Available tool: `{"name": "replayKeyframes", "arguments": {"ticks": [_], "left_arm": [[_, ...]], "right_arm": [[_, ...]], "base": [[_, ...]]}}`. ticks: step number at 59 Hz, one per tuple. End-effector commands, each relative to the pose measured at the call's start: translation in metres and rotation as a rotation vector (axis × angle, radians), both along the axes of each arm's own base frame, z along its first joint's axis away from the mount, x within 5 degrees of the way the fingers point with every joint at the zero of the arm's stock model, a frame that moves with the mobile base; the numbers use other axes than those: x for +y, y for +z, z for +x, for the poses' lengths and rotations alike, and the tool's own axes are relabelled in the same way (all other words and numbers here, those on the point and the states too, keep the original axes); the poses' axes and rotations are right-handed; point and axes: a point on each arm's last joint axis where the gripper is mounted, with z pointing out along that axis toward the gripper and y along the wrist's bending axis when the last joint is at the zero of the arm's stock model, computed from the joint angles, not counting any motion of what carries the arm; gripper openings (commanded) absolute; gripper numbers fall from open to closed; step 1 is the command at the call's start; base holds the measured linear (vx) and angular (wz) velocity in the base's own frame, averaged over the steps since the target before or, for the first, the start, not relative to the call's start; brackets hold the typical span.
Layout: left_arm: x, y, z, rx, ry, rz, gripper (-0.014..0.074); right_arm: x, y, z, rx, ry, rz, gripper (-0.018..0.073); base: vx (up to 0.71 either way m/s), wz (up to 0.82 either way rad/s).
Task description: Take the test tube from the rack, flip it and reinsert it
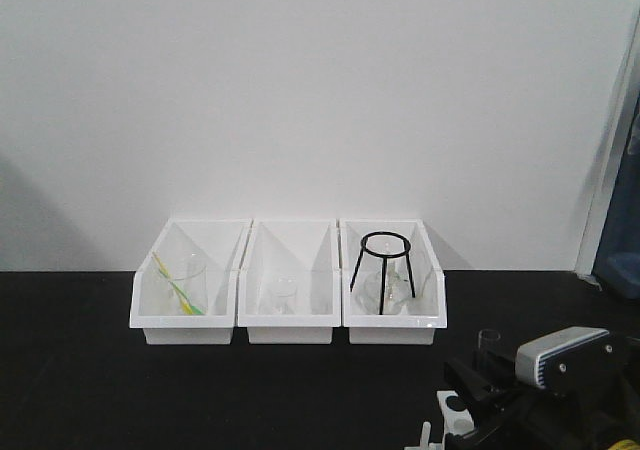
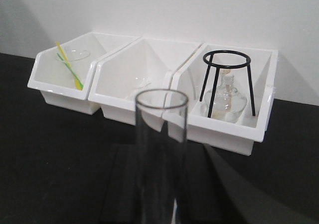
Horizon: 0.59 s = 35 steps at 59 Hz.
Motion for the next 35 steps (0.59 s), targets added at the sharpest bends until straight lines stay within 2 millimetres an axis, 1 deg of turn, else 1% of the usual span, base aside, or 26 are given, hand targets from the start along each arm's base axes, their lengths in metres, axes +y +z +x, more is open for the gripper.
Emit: {"name": "replayKeyframes", "arguments": {"ticks": [1,5,11,22,28,35], "left_arm": [[-0.001,0.008,0.001,-0.099,-0.011,0.005,-0.0006],[-0.001,0.008,0.001,-0.099,-0.011,0.005,-0.0006],[-0.001,0.008,0.001,-0.099,-0.011,0.005,-0.0006],[-0.001,0.008,0.001,-0.099,-0.011,0.005,-0.0006],[-0.001,0.008,0.001,-0.099,-0.011,0.005,-0.0006],[-0.001,0.008,0.001,-0.099,-0.011,0.005,-0.0006]], "right_arm": [[0.002,0.012,-0.003,-0.141,0.023,0.078,0.0155],[0.000,0.000,-0.009,-0.134,0.020,0.081,0.0155],[-0.001,-0.014,-0.013,-0.127,0.032,0.034,0.0155],[0.001,-0.029,-0.016,-0.079,0.057,0.025,0.0165],[0.001,-0.035,-0.015,-0.050,0.056,0.016,0.0202],[0.001,-0.036,-0.014,-0.053,0.057,0.019,0.0295]], "base": [[0.00,0.00],[0.00,0.00],[0.00,0.00],[0.00,0.00],[0.00,0.00],[0.00,0.00]]}}
